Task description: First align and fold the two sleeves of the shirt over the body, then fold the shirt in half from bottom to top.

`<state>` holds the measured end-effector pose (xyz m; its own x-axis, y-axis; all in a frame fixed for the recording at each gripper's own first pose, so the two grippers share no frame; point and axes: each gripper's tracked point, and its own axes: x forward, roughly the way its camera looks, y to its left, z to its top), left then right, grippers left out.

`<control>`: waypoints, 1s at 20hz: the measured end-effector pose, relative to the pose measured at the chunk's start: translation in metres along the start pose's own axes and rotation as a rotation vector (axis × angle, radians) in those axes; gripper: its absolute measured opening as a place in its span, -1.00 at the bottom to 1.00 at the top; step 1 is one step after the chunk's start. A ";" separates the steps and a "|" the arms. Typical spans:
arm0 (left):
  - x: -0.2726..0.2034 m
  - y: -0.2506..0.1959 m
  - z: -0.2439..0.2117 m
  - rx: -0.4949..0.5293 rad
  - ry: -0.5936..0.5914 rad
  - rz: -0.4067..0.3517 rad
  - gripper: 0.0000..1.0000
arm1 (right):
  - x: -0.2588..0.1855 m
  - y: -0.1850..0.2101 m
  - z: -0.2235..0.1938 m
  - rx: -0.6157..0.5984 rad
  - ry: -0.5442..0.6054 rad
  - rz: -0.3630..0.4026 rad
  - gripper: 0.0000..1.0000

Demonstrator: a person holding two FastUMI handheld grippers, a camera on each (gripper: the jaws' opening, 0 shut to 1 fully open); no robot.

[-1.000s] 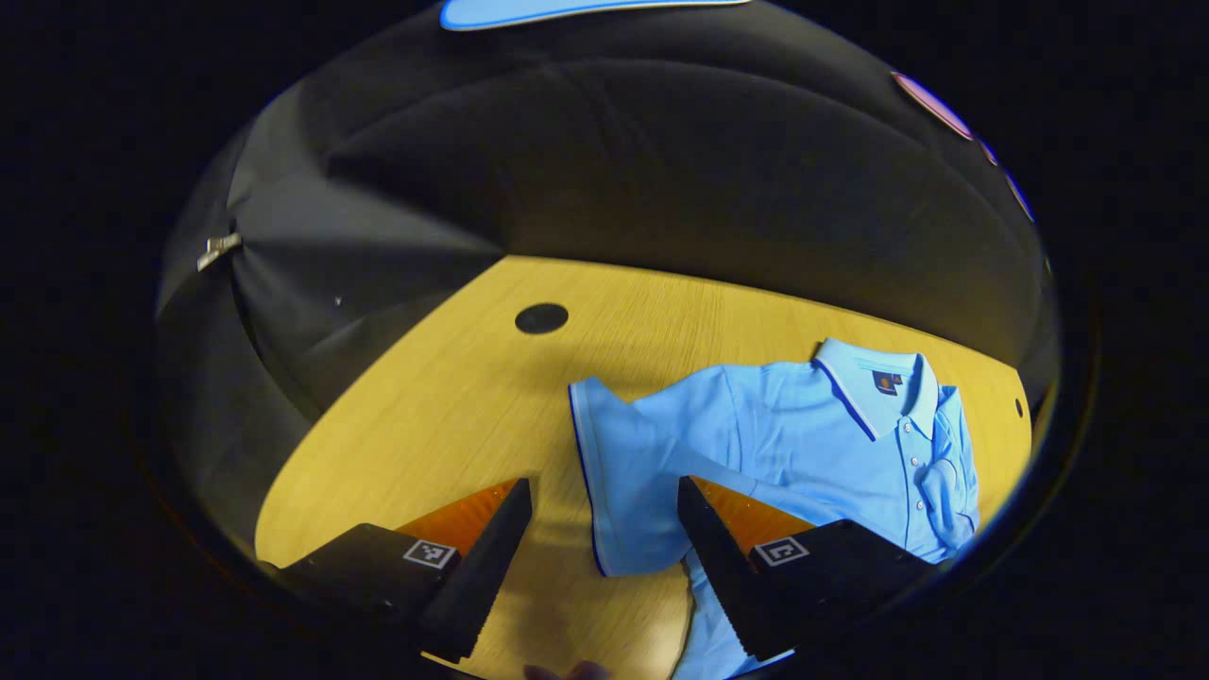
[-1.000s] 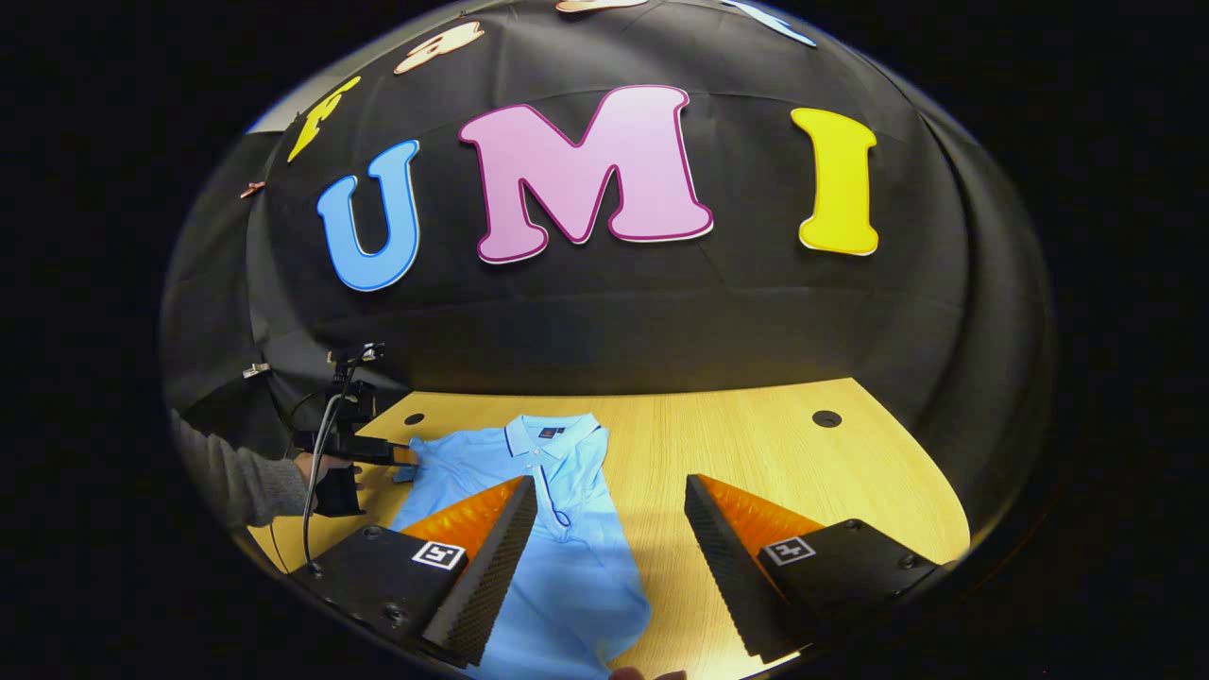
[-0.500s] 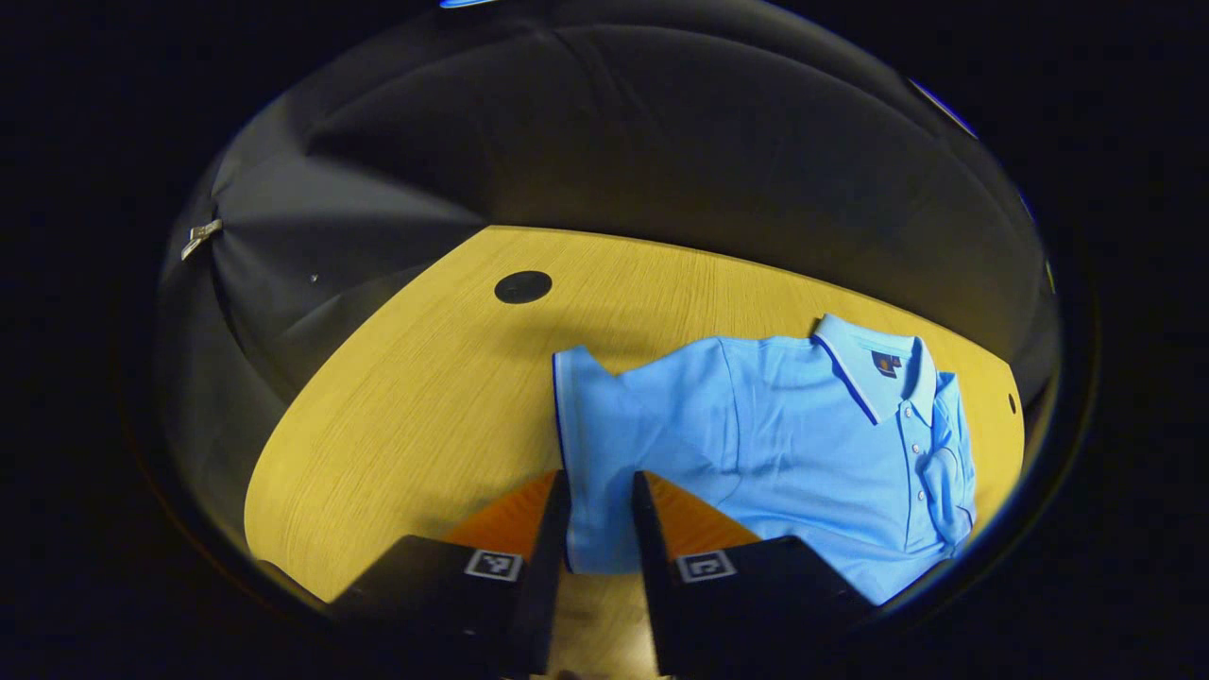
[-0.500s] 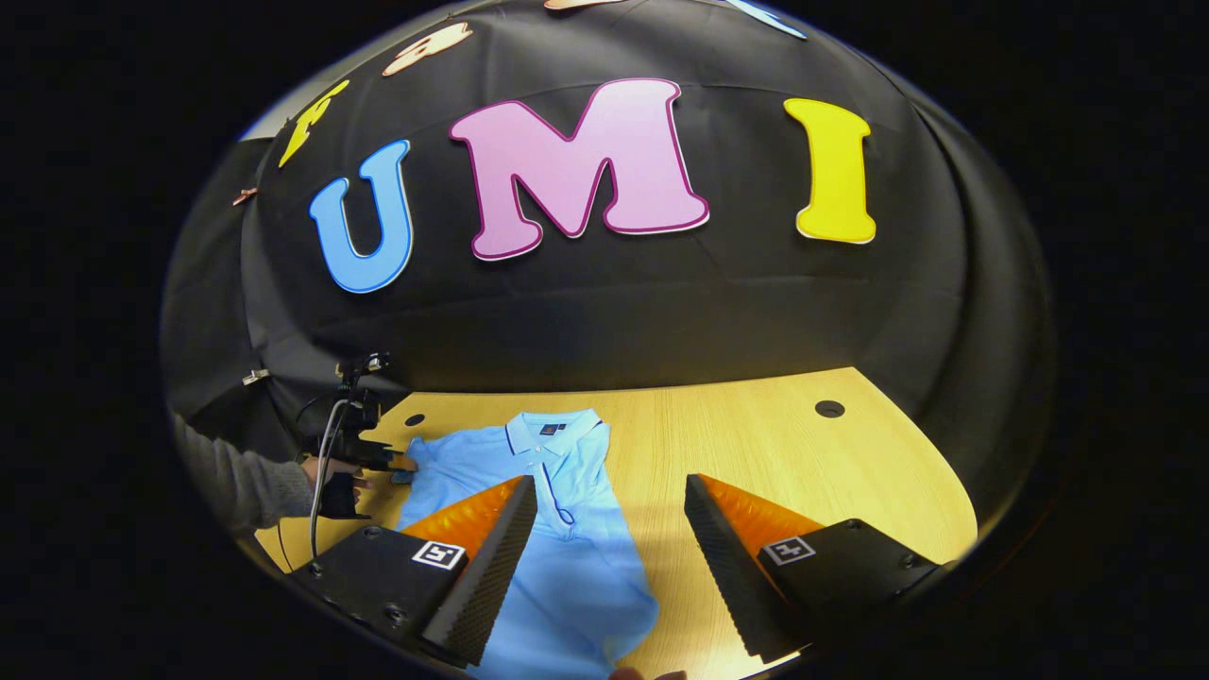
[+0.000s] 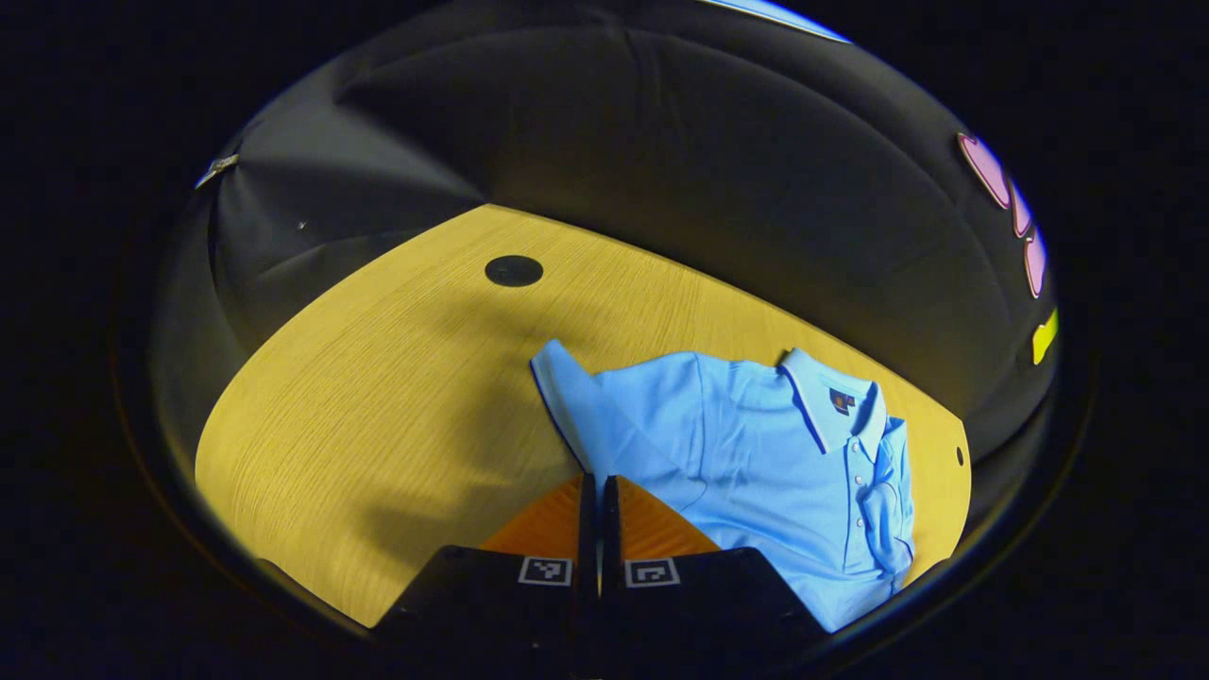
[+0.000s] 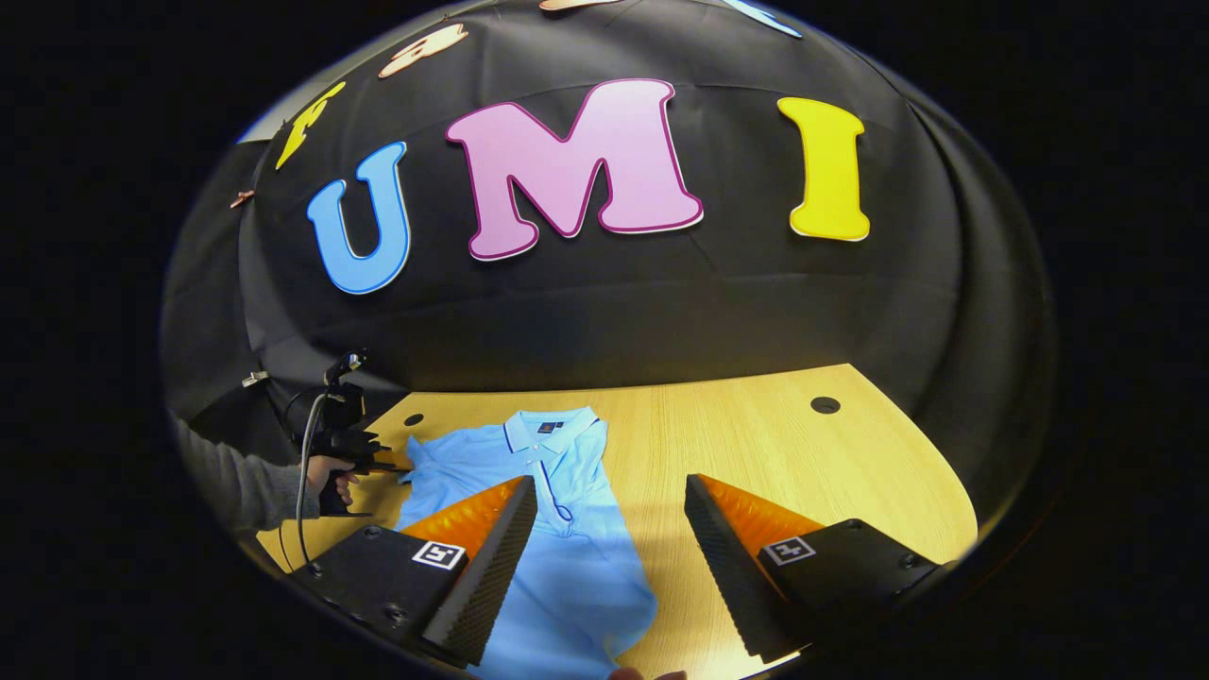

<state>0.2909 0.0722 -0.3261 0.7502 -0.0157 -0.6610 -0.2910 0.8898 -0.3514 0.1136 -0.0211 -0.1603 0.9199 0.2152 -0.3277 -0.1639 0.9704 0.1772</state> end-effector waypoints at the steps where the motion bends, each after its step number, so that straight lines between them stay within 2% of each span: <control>1: -0.005 -0.010 0.006 0.010 -0.033 -0.023 -0.88 | 0.000 0.000 -0.001 -0.001 0.001 0.000 0.96; 5: -0.023 -0.054 0.015 0.076 -0.096 -0.117 -0.88 | -0.002 -0.001 -0.001 0.004 0.003 -0.001 0.96; 8: -0.037 -0.091 0.006 0.212 -0.122 -0.180 -0.88 | -0.002 -0.003 -0.003 0.007 0.005 -0.004 0.96; 14: -0.063 -0.175 -0.052 0.504 -0.105 -0.334 -0.88 | -0.005 -0.015 -0.007 0.021 0.013 -0.029 0.96; 18: -0.072 -0.206 -0.087 0.596 -0.071 -0.405 -0.88 | -0.009 -0.023 -0.012 0.032 0.022 -0.047 0.96; 20: -0.070 -0.209 -0.100 0.646 -0.045 -0.410 -0.88 | -0.008 -0.026 -0.014 0.038 0.027 -0.053 0.96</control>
<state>0.2401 -0.1587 -0.2730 0.7507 -0.3955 -0.5292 0.4103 0.9069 -0.0957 0.1049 -0.0465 -0.1754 0.9167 0.1675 -0.3627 -0.1017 0.9758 0.1937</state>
